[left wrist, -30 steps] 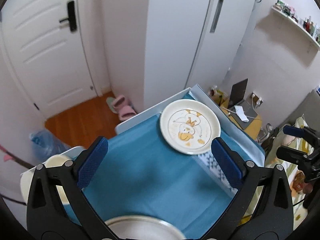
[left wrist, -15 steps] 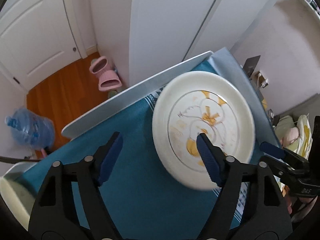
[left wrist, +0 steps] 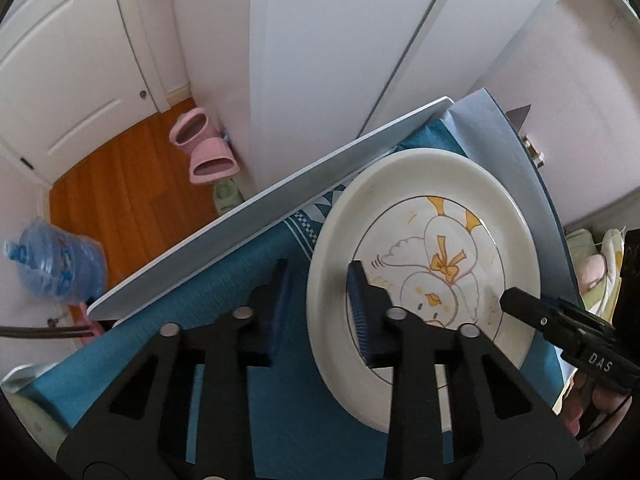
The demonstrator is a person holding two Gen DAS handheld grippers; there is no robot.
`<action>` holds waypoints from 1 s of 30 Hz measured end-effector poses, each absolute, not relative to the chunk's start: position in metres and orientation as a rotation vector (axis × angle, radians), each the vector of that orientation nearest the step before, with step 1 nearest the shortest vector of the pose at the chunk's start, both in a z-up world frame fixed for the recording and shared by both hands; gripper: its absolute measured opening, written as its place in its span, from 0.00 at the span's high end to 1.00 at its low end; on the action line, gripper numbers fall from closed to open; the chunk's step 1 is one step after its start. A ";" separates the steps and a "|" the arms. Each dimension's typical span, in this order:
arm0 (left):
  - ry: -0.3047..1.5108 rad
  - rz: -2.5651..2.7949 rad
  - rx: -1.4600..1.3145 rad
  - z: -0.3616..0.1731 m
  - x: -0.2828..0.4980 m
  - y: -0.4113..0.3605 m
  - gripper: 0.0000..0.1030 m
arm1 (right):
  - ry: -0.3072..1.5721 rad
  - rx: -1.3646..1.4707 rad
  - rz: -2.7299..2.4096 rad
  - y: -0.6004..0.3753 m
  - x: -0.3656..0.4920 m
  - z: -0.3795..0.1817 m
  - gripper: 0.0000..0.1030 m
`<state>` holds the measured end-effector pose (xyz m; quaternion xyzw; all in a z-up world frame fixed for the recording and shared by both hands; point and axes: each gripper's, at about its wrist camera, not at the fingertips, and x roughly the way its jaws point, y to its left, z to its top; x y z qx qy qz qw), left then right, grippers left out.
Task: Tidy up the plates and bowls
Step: 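Grasp the rim of the small duck-print plate with both grippers, then carry the duck plate over and lower it onto the white plate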
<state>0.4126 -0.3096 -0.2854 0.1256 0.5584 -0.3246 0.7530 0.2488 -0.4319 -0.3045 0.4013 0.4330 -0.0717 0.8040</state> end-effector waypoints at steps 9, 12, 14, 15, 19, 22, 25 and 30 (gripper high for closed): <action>1.206 -0.702 0.291 -0.284 0.406 -0.315 0.83 | 0.957 0.818 -0.167 -0.434 0.252 -0.304 0.87; 1.189 -0.702 0.295 -0.277 0.401 -0.313 0.83 | 0.951 0.812 -0.157 -0.434 0.249 -0.300 0.87; 1.179 -0.702 0.290 -0.272 0.397 -0.311 0.83 | 0.957 0.782 -0.154 -0.431 0.248 -0.294 0.87; 1.170 -0.701 0.282 -0.267 0.394 -0.310 0.83 | 0.954 0.771 -0.154 -0.431 0.247 -0.291 0.87; 1.151 -0.691 0.249 -0.255 0.390 -0.302 0.83 | 0.927 0.751 -0.143 -0.429 0.240 -0.271 0.87; 1.118 -0.664 0.228 -0.230 0.373 -0.291 0.83 | 0.898 0.741 -0.123 -0.427 0.231 -0.248 0.87; 1.075 -0.646 0.179 -0.197 0.351 -0.271 0.83 | 0.895 0.715 -0.098 -0.419 0.224 -0.223 0.87; 1.019 -0.603 0.166 -0.160 0.315 -0.235 0.83 | 0.883 0.665 -0.043 -0.392 0.206 -0.184 0.87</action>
